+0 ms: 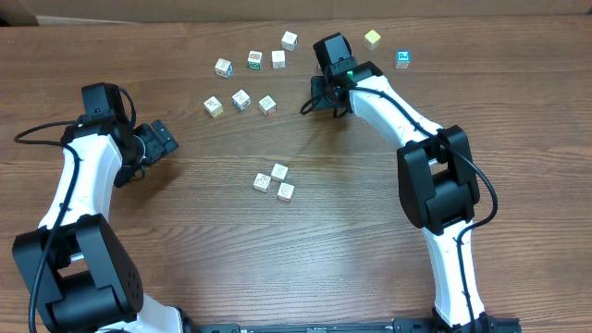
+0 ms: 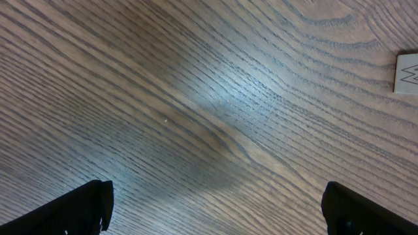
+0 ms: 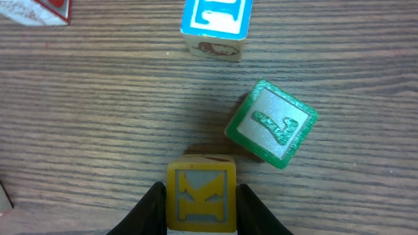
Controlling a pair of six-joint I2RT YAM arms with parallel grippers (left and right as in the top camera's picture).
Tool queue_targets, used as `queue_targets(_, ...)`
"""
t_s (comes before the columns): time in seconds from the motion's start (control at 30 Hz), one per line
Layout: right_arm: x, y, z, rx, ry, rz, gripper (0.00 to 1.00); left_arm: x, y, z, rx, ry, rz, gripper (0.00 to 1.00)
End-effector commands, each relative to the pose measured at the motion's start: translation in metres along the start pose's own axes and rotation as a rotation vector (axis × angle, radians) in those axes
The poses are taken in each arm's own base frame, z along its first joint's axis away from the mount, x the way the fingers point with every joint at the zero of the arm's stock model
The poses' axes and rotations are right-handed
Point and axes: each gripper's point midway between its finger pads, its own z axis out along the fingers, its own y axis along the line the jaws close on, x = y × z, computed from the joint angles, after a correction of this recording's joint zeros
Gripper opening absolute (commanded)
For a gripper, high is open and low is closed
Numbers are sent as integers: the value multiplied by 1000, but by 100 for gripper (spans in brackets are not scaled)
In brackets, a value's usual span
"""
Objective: Form a circle
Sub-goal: 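Grasp the yellow 'K' block with the right gripper and lift it, then carry the yellow 'K' block down beside the elephant 'E' block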
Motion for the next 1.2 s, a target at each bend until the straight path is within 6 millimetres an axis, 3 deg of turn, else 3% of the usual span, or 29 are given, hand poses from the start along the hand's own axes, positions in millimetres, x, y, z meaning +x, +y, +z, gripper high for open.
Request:
queue_targets(0.0,-14,-2,-11,13,-39,2,27,0,-2,1,6,6,-5,100)
queue_targets(0.1,-30,1,-33,-1,-86,-44,27,0,-2,1,6,6,-5,100)
queue_targets(0.3,-58,4,-97,-31,-179,-53,25,0,-2,1,7,6,-5,100)
queue_targets(0.47,-58,18,-152,-130,-180,-64,25,0,-2,1,6,6,-5,100)
queue_targets(0.6,-42,39,-187,-267,-128,-84,24,0,-2,1,6,6,-5,100)
queue_targets(0.7,-25,53,-202,-347,-66,-99,24,0,-2,1,6,6,-5,100)
queue_targets(0.93,25,88,-212,-446,94,-187,23,0,-2,1,6,6,-5,99)
queue_targets(1.17,69,142,-227,-494,158,-313,23,0,-2,1,6,6,-5,100)
